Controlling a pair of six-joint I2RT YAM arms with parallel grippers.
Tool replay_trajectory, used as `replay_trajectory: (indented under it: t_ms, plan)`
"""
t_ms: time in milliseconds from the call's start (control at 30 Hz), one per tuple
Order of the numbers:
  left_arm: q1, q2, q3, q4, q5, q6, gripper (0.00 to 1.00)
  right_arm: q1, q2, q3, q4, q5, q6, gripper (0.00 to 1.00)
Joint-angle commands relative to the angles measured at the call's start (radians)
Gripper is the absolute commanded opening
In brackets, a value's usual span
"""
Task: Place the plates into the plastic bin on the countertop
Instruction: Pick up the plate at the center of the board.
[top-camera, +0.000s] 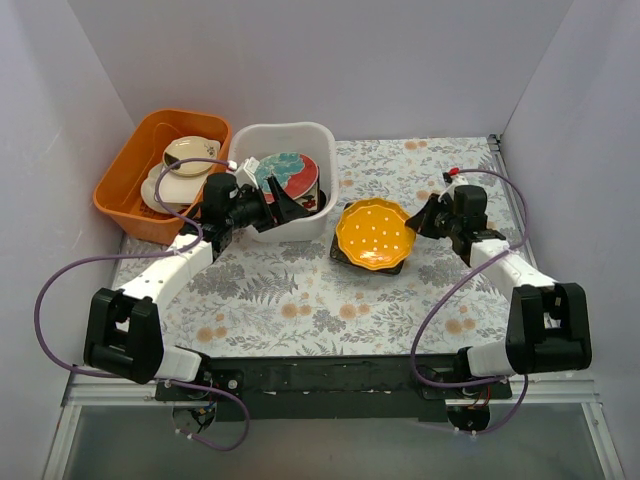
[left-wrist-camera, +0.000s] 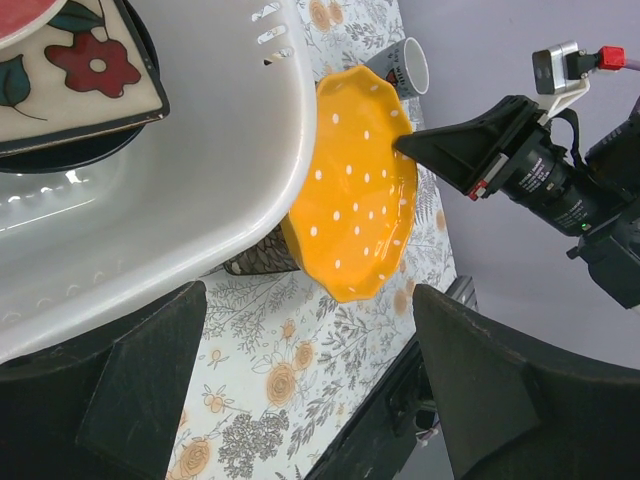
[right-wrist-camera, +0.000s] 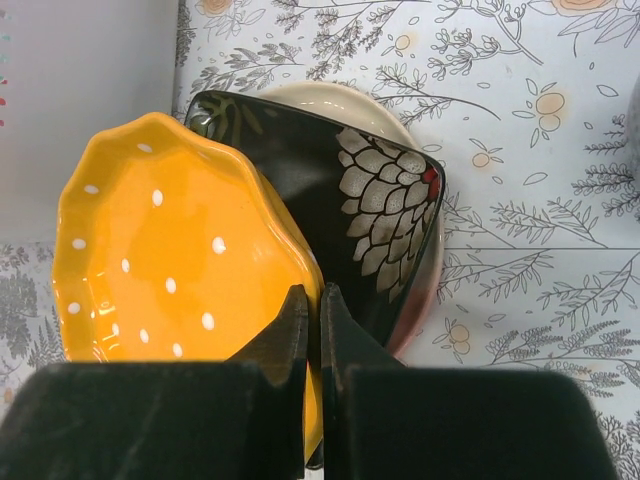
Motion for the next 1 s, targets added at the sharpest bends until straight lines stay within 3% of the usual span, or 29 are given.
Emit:
replay_trajectory:
  t_ms: [0,967]
  plan:
    - [-0.014,-0.038,-0.009,-0.004,0.012,-0.002,0.84,0.004,-0.097,-0.004,0.063,-0.063,0.048,0.01]
    - [-0.116,-0.019,-0.039,0.078,0.023,-0.030,0.89,0.003,-0.341,-0.034,-0.043,-0.117,0.049,0.01]
